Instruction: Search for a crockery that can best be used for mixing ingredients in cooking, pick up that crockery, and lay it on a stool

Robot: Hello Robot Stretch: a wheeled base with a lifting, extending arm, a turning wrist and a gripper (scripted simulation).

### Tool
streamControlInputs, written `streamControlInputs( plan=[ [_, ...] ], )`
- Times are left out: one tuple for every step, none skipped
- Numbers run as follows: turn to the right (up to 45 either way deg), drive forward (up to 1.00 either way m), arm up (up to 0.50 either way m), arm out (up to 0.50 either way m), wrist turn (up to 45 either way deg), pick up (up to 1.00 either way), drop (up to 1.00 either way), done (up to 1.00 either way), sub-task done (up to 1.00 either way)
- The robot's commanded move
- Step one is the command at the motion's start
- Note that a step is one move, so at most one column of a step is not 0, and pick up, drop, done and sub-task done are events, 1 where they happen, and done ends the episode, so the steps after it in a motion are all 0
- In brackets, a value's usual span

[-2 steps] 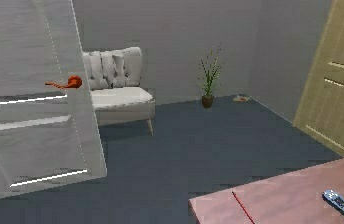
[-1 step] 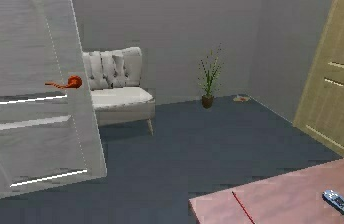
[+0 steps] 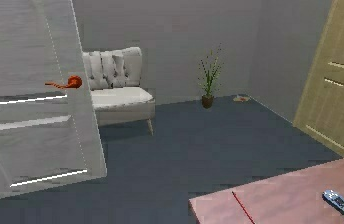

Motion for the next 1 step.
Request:
streamControlInputs(
  plan=[
    [0.0, 0.0, 0.0, 0.0, 45.0, 0.0, 0.0, 0.0, 0.0]
  ],
)
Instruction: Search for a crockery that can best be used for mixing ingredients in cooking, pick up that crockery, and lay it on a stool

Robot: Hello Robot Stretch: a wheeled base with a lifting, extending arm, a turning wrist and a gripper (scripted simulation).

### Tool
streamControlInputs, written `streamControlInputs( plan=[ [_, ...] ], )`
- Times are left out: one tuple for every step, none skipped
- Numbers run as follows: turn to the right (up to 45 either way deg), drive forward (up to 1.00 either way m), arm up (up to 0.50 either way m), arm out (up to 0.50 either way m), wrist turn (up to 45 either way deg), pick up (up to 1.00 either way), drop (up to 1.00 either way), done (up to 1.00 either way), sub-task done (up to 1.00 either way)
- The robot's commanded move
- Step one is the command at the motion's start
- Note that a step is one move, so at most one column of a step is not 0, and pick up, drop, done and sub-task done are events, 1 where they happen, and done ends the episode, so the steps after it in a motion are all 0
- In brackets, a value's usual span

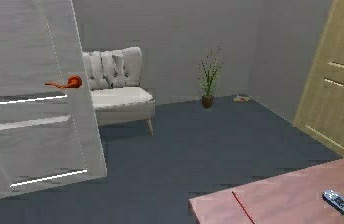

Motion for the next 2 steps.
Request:
streamControlInputs(
  plan=[
    [0.0, 0.0, 0.0, 0.0, 45.0, 0.0, 0.0, 0.0, 0.0],
    [0.0, 0.0, 0.0, 0.0, 45.0, 0.0, 0.0, 0.0, 0.0]
  ],
)
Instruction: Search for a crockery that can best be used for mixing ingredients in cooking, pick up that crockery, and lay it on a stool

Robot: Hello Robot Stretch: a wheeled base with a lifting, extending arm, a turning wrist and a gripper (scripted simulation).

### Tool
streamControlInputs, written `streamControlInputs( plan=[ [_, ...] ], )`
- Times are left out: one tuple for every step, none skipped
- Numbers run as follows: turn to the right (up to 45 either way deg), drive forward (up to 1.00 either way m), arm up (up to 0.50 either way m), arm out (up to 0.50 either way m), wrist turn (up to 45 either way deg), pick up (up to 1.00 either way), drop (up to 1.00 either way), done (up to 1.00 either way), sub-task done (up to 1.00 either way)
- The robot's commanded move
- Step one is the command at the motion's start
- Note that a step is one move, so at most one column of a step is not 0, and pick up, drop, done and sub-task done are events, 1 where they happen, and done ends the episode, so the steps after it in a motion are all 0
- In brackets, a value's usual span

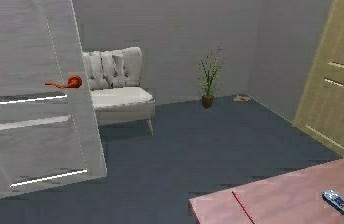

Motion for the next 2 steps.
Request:
streamControlInputs(
  plan=[
    [0.0, 0.0, 0.0, 0.0, 15.0, 0.0, 0.0, 0.0, 0.0],
    [0.0, 0.0, -0.24, 0.0, 0.0, 0.0, 0.0, 0.0, 0.0]
  ],
)
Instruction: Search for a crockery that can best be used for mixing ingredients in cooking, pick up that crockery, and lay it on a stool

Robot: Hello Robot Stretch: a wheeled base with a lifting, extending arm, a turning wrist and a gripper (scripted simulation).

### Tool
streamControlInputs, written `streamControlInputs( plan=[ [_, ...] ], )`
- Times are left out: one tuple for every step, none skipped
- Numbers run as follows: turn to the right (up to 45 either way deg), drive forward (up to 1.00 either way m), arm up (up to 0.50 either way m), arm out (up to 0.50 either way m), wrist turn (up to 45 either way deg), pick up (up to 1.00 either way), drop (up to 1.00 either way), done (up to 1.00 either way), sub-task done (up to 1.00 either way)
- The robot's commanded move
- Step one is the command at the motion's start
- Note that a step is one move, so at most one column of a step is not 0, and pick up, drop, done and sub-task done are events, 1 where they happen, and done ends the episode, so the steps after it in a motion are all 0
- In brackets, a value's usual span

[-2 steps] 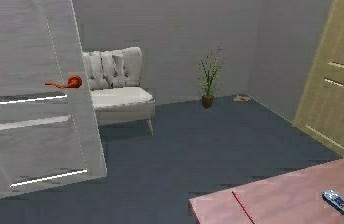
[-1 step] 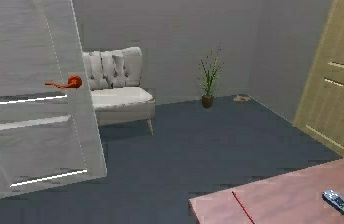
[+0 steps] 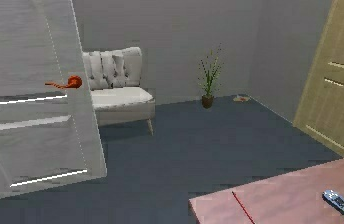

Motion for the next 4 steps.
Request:
streamControlInputs(
  plan=[
    [0.0, 0.0, 0.0, 0.0, 0.0, 1.0, 0.0, 0.0, 0.0],
    [0.0, 0.0, 0.1, 0.0, 0.0, 0.0, 0.0, 0.0, 0.0],
    [0.0, 0.0, 0.14, 0.0, 0.0, 0.0, 0.0, 0.0, 0.0],
    [0.0, 0.0, 0.0, 0.0, -45.0, 0.0, 0.0, 0.0, 0.0]
  ],
)
